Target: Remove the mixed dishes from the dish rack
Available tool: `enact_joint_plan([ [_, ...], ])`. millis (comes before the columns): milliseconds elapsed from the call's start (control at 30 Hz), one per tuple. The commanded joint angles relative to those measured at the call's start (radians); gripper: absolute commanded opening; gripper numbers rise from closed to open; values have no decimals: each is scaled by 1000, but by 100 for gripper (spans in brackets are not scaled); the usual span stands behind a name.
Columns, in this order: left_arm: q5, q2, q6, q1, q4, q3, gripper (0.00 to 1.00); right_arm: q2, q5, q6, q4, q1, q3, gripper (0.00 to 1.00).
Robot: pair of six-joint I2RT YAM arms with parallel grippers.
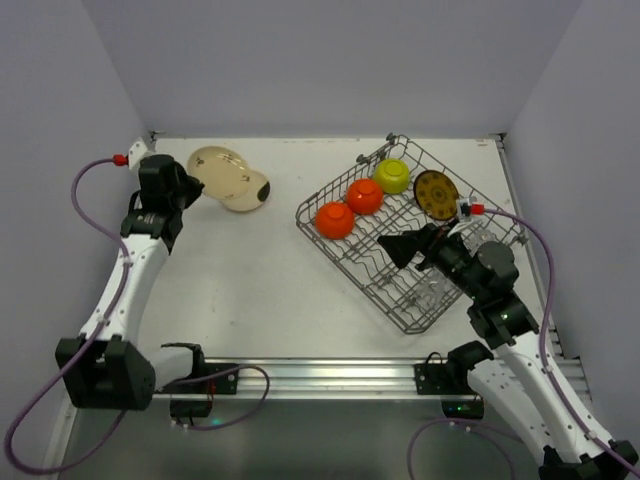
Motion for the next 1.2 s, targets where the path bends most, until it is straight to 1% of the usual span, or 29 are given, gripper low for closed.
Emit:
enact_joint_plan([
  [0,10,185,-103,93,58,49,0,-61,76,-64,-124,1,50,99],
  [33,25,228,-106,131,71,67,0,-73,84,-75,-172,1,64,99],
  [67,56,315,-106,141,95,86,0,-99,92,-85,-195,1,72,99],
  [133,84,393,-106,159,118,138,0,-125,121,-110,-265,0,98,99],
  [167,120,456,-99,162,166,149,0,-150,127,-117,-282,1,103,99],
  [200,131,484,-99,164,184,161,0,-162,136,-125,-313,0,112,99],
  [267,168,561,-103,168,209,181,0,-182,149,-141,-335,0,118,99],
  [400,222,671,-99,168,253,227,0,-198,133,-176,-394,0,138,99],
  [533,237,728,-97,168,246,268,1,-191,136,-199,-434,0,153,99],
  [567,239,748,-96,167,238,276,4,-193,139,-202,-437,0,153,99],
  [600,239,756,-97,167,232,284,10,-194,141,-205,-439,0,155,99],
  [667,233,760,-102,167,212,285,17,-193,145,-208,-441,0,155,99],
  [733,219,748,-105,165,208,275,30,-182,149,-213,-441,0,155,99],
  [867,223,715,-97,164,198,264,44,-139,158,-219,-436,0,155,99],
  [900,230,707,-94,164,197,262,51,-130,158,-219,-431,0,156,99],
  [967,231,678,-89,162,192,258,60,-97,168,-214,-421,0,155,99],
  [1000,231,668,-89,159,191,253,69,-83,172,-211,-413,0,159,99],
  [1067,246,647,-89,155,189,252,78,-58,179,-204,-407,0,166,99],
  [1100,253,645,-88,150,186,258,84,-34,182,-202,-398,0,175,99],
  [1167,286,650,-92,149,172,267,87,-12,187,-199,-387,0,184,99],
])
